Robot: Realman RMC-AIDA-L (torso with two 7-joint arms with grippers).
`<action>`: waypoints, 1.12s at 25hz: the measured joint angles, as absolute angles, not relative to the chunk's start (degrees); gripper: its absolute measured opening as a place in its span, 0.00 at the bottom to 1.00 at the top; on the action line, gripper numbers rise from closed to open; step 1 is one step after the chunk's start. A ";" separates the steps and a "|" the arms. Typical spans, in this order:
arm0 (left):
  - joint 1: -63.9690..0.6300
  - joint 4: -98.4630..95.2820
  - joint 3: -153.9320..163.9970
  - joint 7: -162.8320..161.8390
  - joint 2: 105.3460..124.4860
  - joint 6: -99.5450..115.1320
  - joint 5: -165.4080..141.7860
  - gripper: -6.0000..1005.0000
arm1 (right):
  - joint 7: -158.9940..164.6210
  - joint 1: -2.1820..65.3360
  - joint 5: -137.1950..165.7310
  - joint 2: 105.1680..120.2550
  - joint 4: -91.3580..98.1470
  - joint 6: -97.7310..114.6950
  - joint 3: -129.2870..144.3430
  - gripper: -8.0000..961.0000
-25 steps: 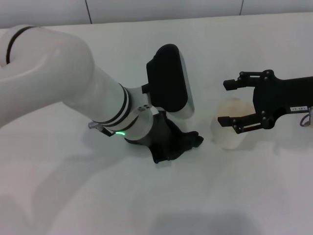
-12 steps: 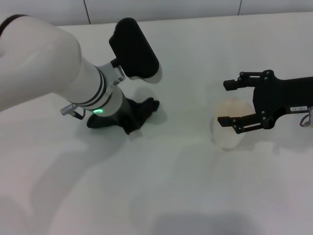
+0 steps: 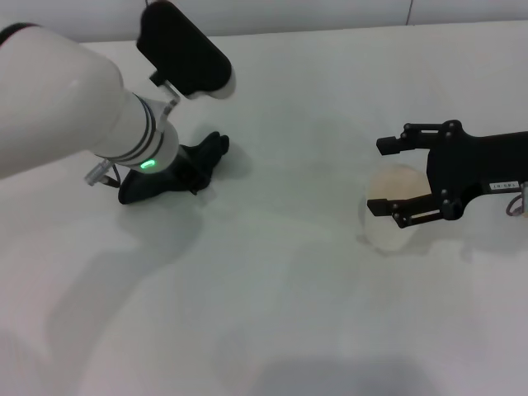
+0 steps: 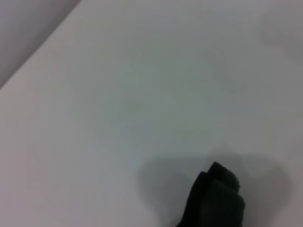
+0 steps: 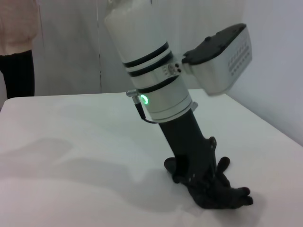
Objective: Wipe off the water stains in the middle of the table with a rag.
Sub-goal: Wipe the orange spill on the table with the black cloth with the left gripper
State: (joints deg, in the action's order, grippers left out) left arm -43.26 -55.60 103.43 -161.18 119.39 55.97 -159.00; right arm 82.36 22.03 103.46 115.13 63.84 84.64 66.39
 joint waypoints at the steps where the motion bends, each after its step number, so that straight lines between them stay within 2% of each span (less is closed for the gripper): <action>1: -43.27 -55.63 102.79 -161.68 119.36 56.00 -159.00 0.09 | 82.36 22.00 103.45 115.14 63.84 84.69 66.38 0.89; 19: -42.13 -66.15 93.15 -154.45 119.05 85.35 -152.89 0.09 | 82.40 21.89 103.56 115.12 64.33 85.22 66.28 0.89; 28: -41.42 -65.67 87.18 -154.51 119.21 84.75 -153.06 0.10 | 82.50 21.89 103.47 115.11 64.45 85.36 66.61 0.89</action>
State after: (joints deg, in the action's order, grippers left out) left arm -41.42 -65.67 87.18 -154.51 119.21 84.75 -153.06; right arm 82.50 21.89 103.47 115.11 64.45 85.36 66.61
